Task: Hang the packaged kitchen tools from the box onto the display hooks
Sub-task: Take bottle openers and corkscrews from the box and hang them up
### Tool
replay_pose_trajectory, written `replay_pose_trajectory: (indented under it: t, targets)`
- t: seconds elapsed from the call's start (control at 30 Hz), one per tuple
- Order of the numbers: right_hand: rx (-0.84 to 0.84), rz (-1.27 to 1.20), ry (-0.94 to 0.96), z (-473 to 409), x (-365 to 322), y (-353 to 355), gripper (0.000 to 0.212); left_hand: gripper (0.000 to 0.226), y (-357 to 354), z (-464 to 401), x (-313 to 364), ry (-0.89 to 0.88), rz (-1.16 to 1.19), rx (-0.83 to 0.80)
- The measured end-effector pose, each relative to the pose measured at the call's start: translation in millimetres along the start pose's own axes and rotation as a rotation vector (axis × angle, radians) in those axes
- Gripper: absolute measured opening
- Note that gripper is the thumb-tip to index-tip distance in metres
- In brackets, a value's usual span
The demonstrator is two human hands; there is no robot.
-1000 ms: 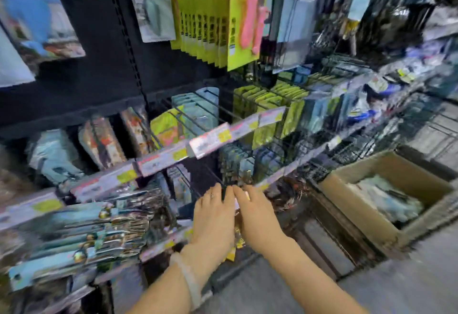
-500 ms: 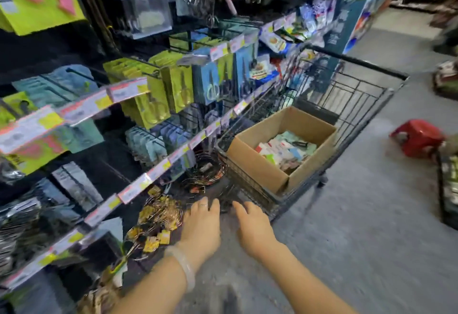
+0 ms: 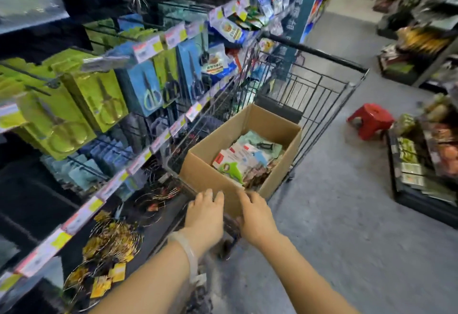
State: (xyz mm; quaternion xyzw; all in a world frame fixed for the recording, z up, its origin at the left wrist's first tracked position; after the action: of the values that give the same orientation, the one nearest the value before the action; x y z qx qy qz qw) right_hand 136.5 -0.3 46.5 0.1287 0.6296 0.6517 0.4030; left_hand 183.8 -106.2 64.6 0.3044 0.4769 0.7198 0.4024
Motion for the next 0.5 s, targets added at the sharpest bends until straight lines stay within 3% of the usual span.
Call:
replay_pose_trajectory:
  t: [0.13, 0.5]
  targets:
    - [-0.023, -0.002, -0.029, -51.8, 23.9, 15.3, 0.058, 0.07, 11.8, -59.2, 5.7, -0.002, -0.002, -0.019]
    - [-0.172, -0.051, -0.111, -154.3, 75.2, 14.2, 0.062, 0.064, 20.5, -163.5, 12.8, 0.006, -0.038, -0.097]
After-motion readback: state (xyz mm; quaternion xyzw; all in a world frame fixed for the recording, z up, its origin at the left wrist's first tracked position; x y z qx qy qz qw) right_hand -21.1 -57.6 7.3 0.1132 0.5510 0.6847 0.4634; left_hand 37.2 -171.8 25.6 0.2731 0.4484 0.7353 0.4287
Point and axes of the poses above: each hand's wrist, its own z-axis away from the middle knuckle, its own y-axis out of the back of the hand, x = y × z, the point moved 5 cm from there along -z, towards the middle knuckle, and after that the axes turned 15 degrees about y, right-handed, at the moved point
